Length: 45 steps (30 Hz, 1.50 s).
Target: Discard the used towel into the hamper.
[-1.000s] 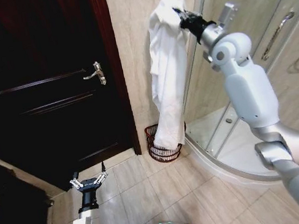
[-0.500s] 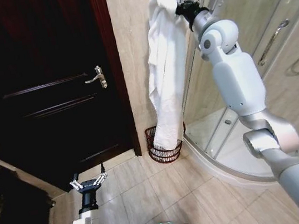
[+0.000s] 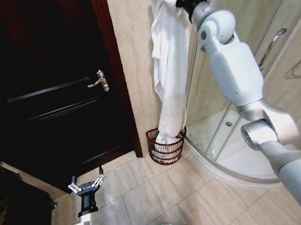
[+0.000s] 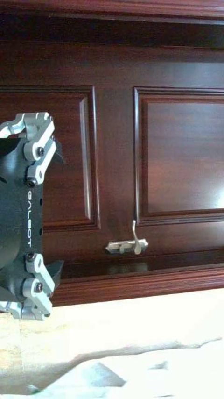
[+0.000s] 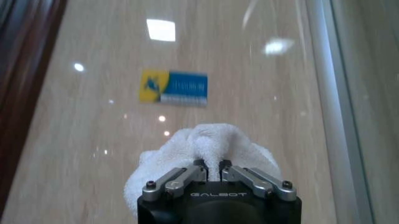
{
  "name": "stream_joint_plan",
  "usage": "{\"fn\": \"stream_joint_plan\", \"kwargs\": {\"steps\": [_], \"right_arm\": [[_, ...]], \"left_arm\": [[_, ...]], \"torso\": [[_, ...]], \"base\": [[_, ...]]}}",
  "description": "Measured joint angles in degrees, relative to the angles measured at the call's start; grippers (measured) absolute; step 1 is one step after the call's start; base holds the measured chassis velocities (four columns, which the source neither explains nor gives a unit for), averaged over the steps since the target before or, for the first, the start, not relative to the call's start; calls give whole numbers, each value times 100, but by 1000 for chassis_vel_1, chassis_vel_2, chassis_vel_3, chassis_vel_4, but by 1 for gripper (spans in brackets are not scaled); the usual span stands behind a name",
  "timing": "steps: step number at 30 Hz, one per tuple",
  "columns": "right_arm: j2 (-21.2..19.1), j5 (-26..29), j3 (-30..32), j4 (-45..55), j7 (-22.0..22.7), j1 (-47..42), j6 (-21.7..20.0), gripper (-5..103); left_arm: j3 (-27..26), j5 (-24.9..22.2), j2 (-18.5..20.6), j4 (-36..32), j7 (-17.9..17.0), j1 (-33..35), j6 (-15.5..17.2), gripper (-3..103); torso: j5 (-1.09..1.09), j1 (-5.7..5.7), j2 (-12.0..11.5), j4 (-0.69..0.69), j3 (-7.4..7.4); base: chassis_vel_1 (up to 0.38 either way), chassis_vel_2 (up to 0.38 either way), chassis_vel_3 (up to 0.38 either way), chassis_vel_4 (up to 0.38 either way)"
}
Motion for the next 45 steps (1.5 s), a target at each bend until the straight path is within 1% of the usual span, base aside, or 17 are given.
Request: {"fn": "stream_joint_plan", "kwargs": {"steps": [3, 5, 7, 9, 14, 16, 20, 23, 24, 26, 29, 31, 38, 42, 43, 45], "right_arm": [[59, -54, 2, -142, -71, -65, 89, 8], [180, -114, -8, -373, -148, -74, 248, 8], [227, -128, -10, -452, -172, -69, 275, 8], [384, -195, -10, -717, -243, -50, 408, 8], [571, -349, 39, -883, -283, -142, 608, 8], [575, -361, 45, -857, -279, -204, 611, 8], [539, -451, 75, -783, -291, -533, 655, 8], [541, -576, 137, -783, -335, -956, 740, 8], [541, -576, 137, -783, -335, -956, 740, 8], [587, -603, 165, -794, -348, -1189, 782, 8], [649, -637, 184, -844, -372, -1296, 848, 8], [724, -672, 223, -933, -395, -1294, 911, 8], [787, -673, 275, -1073, -429, -1106, 915, 8], [846, -674, 336, -1343, -510, -955, 1050, 8], [846, -674, 336, -1343, -510, -955, 1050, 8], [890, -635, 358, -1369, -522, -941, 1067, 8]], "left_arm": [[1, -2, 0, -2, 0, -8, 0, 100], [-8, -13, 0, -12, 1, -14, 0, 100], [-10, -23, 0, -16, 2, -14, 0, 100], [-30, -69, 0, -36, 3, -6, 1, 100], [-47, -104, 0, -37, 7, 4, 0, 100], [-48, -105, 0, -28, 7, 6, -5, 100], [-40, -105, 0, -4, 12, 11, -23, 100], [-26, -103, 0, 11, 20, 9, -33, 100], [-26, -103, 0, 11, 20, 9, -33, 100], [-23, -102, 0, 12, 20, 11, -48, 100], [-21, -102, 0, 12, 22, 27, -65, 100], [-24, -106, 0, 19, 36, 41, -84, 100], [-29, -115, 0, 47, 49, 86, -87, 100], [-34, -115, 0, 64, 99, 101, -114, 100], [-34, -115, 0, 64, 99, 101, -114, 100], [-35, -115, 0, 72, 112, 101, -121, 100]], "torso": [[-1, 1, 1, 0, 1], [-3, -1, -1, 0, -1], [-3, -3, -2, 0, -3], [-3, -7, -11, 0, -7], [-4, -13, -25, 1, -16], [-4, -15, -27, 1, -17], [-4, -19, -36, 1, -23], [-1, -21, -45, -1, -24], [-1, -21, -45, -1, -24], [-2, -23, -49, -1, -28], [-2, -24, -52, 0, -29], [-4, -27, -55, 0, -32], [-4, -39, -75, 0, -38], [-2, -105, -210, 0, -106], [-2, -105, -210, 0, -106], [-3, -139, -287, -1, -149]], "base": [[0, 0, 0, 0], [0, 0, 0, 0], [0, 0, 0, 0], [0, 0, 0, 0], [0, 0, 0, 0], [0, 0, 0, 0], [0, 0, 0, 0], [0, 0, 0, 0], [0, 0, 0, 0], [0, 0, 0, 0], [0, 0, 0, 0], [0, 0, 0, 0], [0, 0, 0, 0], [0, 0, 0, 0], [0, 0, 0, 0], [0, 0, 0, 0]]}}
